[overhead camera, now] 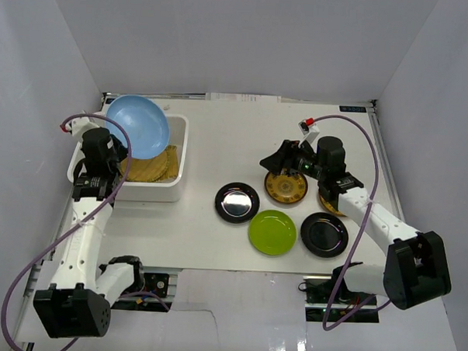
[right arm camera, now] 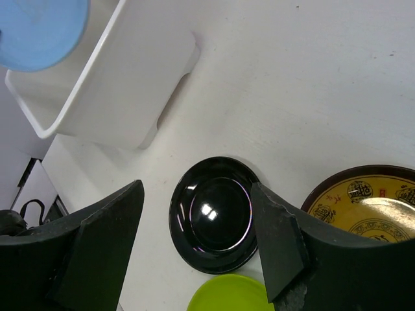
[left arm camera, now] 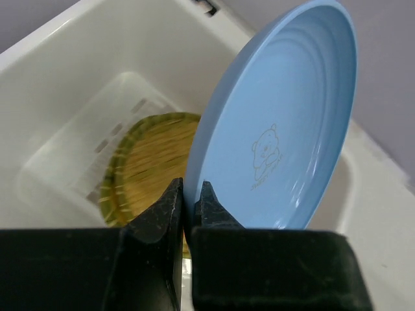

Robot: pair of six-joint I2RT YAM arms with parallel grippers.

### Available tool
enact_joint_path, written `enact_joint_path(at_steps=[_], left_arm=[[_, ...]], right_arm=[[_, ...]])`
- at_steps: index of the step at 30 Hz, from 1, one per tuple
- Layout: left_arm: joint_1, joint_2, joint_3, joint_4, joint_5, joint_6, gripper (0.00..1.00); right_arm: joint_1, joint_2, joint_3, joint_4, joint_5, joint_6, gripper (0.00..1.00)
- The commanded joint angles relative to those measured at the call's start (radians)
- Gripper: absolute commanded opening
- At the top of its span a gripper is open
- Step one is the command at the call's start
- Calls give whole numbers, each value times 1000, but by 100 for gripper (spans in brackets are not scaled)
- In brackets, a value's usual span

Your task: Place the plates into the plastic bin on the countertop

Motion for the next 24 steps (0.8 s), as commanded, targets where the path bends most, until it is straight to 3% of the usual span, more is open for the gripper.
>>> enact_joint_path(at_steps=[1,9,10,11,13,14,15,16,24], left_arm=[[76,19,-72,17,-68,-11,0],[110,176,-93,23,-24,-17,6],[110,186,-91,22,-16,-16,13],[110,195,-77,22,-6,-10,39],[110,203,-57,16,26,-7,67],[110,198,-45,19,37,-7,87],[110,192,-36,25,62,-5,94],[110,181,-27,25,77,-2,98],[109,68,62,65,221,27,98]], right_arm=[[11,-33,-17,45,8,-7,73],[15,-72,-47,22,36,-31,73],[14,-73,-46,16,45,-38,73],[15,-75,-37,6,51,-42,73],[14,-78,-24,-18,74,-57,73],[14,-79,-17,-23,85,-62,73],[14,-78,-11,-30,94,-68,73],[14,-78,-5,-47,112,-71,73],[12,-79,-4,-109,318,-114,68]])
